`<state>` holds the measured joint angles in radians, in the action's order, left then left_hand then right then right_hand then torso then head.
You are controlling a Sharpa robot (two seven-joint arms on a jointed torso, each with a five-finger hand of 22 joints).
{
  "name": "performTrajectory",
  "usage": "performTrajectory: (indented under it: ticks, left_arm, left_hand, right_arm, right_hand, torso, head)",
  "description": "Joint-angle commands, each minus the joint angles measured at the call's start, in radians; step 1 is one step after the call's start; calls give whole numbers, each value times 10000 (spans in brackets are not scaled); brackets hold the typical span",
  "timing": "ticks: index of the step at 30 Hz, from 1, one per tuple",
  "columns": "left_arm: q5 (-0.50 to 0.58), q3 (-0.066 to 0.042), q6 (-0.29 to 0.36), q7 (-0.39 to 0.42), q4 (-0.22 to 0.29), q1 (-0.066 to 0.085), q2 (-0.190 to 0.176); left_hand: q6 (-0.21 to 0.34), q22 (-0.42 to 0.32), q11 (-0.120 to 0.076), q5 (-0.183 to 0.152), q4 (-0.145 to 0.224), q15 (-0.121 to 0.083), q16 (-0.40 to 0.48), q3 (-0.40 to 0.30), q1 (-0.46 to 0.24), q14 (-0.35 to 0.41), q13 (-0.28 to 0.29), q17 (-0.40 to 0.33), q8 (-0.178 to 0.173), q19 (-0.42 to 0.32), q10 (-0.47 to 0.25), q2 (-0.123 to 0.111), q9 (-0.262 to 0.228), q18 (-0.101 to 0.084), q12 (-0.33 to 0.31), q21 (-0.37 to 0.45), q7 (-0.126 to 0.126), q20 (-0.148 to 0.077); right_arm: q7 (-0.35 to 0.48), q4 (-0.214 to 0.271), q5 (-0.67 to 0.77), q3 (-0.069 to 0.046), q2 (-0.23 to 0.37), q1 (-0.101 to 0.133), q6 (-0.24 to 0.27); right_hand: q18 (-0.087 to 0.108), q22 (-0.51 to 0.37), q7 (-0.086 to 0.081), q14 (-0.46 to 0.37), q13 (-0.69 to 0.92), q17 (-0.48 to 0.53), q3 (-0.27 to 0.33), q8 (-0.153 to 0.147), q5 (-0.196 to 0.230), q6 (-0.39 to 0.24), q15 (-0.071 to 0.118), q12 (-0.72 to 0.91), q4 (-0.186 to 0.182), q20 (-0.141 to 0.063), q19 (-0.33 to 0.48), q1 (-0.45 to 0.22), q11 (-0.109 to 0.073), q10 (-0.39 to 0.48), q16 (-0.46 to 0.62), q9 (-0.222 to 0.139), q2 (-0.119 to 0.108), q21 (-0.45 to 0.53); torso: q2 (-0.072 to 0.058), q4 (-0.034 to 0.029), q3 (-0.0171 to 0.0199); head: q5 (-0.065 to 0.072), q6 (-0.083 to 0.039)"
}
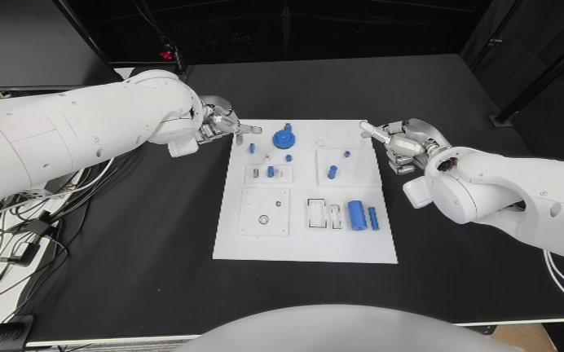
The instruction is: Assemble the parts on the task board
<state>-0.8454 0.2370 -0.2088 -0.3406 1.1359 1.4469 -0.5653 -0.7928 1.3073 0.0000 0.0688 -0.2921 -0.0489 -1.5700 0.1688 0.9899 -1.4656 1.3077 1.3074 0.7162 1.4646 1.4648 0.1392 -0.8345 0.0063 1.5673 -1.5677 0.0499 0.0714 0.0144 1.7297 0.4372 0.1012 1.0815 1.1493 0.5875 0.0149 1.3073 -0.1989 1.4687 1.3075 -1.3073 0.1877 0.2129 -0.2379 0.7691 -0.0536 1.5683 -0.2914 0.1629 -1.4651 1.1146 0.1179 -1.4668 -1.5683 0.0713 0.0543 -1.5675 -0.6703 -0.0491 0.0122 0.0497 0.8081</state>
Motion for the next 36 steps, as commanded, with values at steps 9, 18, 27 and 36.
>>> performTrajectory:
  ticks: [9, 18, 27, 36]
  left_arm:
    - [-550, -9, -923, 827, -1383, -130, 858]
    - [-927, -9, -1159, 895, -2211, -249, 1267]
    - [-1425, -10, -1267, 895, -2601, -360, 1543]
    - [-1543, -10, -1531, 875, -2822, -443, 1734]
  left_hand:
    - [-285, 2635, -119, -190, 20, -80, -8, 231, 56, -1052, 2631, 2634, -162, 1062, 1060, 137, 94, -63, 35, -31, -23, -63]
    - [-590, 2635, -177, -149, 42, -118, -8, 402, 750, -1052, 2631, 2634, -497, 1062, 1060, 131, 247, -63, 35, -31, -82, -102]
    - [-681, 2635, -184, -155, 16, -126, -8, 557, 895, -1052, 2631, 2634, -630, 1062, 1060, 36, 291, -63, 35, -31, -85, -113]
    - [-704, 2635, -182, -153, 1, -128, -8, 593, 872, -1052, 2631, 2634, -659, 1062, 1060, 63, 299, -63, 35, -31, -84, -115]
  right_arm:
    - [-43, 56, 8, -3, -47, 6, -47]
    - [-41, 147, 13, -3, -57, 3, -20]
    - [-25, 153, 14, -3, -96, 0, -1]
    - [-40, 131, 14, -2, -121, -1, -8]
  right_hand:
    - [-149, 2635, -28, 1021, 2633, -2634, 57, 70, -37, -91, -61, 25, 7, 55, -1057, -54, 57, -1040, -25, -16, 19, -33]
    - [-149, 2635, -29, 1021, 2633, -2634, 57, 73, -39, -97, -61, 25, 8, 55, -1057, -44, 58, -1040, -25, -16, 21, -33]
    - [-149, 2635, -30, 1021, 2633, -2634, 58, 76, -41, -101, -61, 25, 6, 56, -1057, -40, 58, -1040, -25, -16, 24, -33]
    - [-149, 2635, -30, 1021, 2633, -2634, 59, 80, -43, -105, -62, 25, 5, 56, -1057, -36, 59, -1040, -25, -17, 29, -33]
  torso:
    - [-95, 60, -34]
    - [-161, 96, -50]
    - [-135, 109, -56]
    - [-127, 118, -50]
  head:
    - [-87, -127]
    - [-176, -216]
    - [-291, -189]
    - [-387, -181]
